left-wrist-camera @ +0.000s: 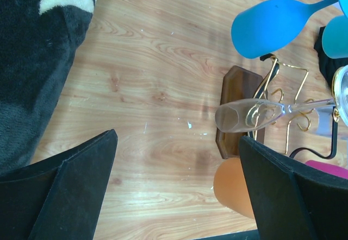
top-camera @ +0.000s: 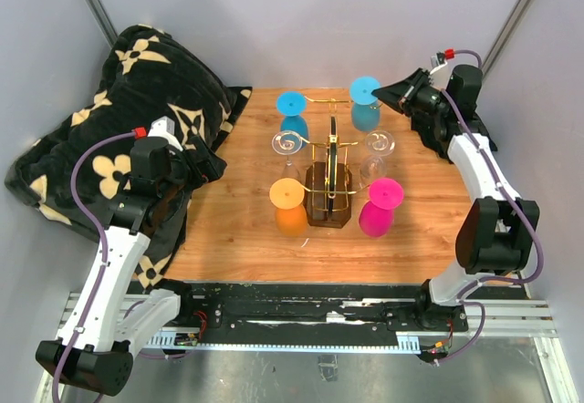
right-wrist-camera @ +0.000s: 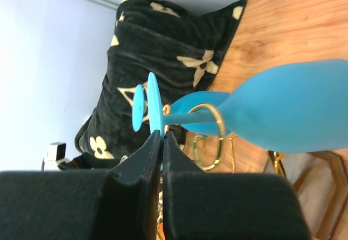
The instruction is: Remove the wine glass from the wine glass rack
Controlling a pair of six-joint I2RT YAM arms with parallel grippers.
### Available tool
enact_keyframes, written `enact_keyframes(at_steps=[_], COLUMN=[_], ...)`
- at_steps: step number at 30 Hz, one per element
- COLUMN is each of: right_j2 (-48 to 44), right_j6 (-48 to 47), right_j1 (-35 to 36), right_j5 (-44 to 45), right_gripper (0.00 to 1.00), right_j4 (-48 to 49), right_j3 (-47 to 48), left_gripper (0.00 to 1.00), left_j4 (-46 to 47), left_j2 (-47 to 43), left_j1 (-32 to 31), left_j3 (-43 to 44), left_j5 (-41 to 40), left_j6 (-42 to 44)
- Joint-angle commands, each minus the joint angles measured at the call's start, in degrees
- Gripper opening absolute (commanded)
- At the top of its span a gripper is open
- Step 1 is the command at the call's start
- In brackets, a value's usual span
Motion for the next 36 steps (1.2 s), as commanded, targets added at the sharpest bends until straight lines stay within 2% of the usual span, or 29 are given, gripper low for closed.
enact_keyframes(at_steps=[1, 13, 18, 20, 30, 36], right_j2=[-3.69, -12.56, -15.41, -15.84, -11.82, -7.73], right_j6=[1.05, -5.87, -12.05, -13.06, -17.25, -31.33], right_j1=[1.97, 1.51, -2.01, -4.50, -14.30, -14.44], right_j5=[-3.82, -8.06, -6.42, -5.97, -3.18, 7.53], right_gripper=[0.01, 0.01, 0.01, 0.01, 0.01, 0.01], right_j4=[4.28, -7.54, -18.22, -19.66, -18.74, -24.45], right_j3=[-0.70, -5.43, -6.45, -7.21, -5.05, -0.56], left_gripper=[1.00, 1.00, 1.00, 1.00, 1.00, 1.00], left_j4=[0.21, -0.25, -0.19, 0.09, -0.23, -0.31], left_j2=[-0.91, -1.57, -1.66, -1.71, -1.78, -1.49], left_j1=[-0.22, -0.22, -0.22, -0.22, -0.22, -0.22], left_j3=[0.03, -0.47, -0.62, -0.80, -0.65, -0.40], left_j5=[0.02, 0.19, 0.59, 1.29, 1.06, 0.22], left_j6=[0.56, 0.77, 0.50, 0.19, 0.28, 1.33])
